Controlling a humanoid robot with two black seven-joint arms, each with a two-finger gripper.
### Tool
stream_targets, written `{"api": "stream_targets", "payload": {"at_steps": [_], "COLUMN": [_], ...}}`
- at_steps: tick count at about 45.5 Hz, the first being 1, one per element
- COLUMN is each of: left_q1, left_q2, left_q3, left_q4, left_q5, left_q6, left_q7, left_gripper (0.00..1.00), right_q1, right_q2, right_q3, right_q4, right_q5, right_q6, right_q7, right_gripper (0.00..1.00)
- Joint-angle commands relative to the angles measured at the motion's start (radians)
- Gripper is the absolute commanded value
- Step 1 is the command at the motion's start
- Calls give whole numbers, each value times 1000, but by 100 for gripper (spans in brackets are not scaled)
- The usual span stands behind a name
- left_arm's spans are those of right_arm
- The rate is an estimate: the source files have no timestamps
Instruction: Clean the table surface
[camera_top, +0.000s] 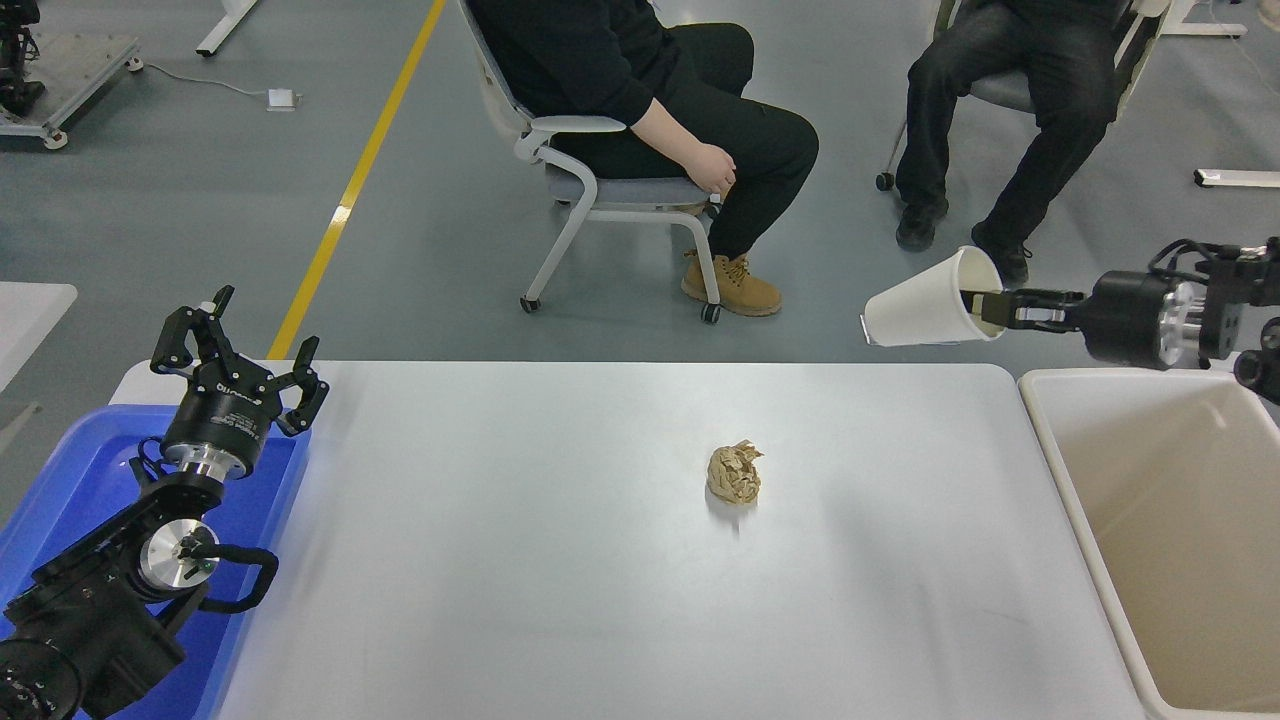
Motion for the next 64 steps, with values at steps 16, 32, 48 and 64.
{"api": "stream_targets", "payload": {"at_steps": [16,32,48,64], "left_q1": [0,0,0,0], "left_q2": [0,0,-1,0], "left_q3": [0,0,0,0], "left_q4": [0,0,0,0], "left_q5": [0,0,0,0], "left_q6": [0,0,0,0], "left_q7": [0,0,0,0], "left_gripper": [100,100,100,100], "right_q1": [-154,-224,-358,-536], "right_q2": [92,119,142,259], "right_q3": [-94,-79,-74,-76], "right_q4": [-524,-651,-661,-655], "right_q5": [365,444,553,609], "right_q6": [97,62,-91,-283], "right_q7": [-258,-496,-525,-520], "right_gripper": [0,0,0,0]}}
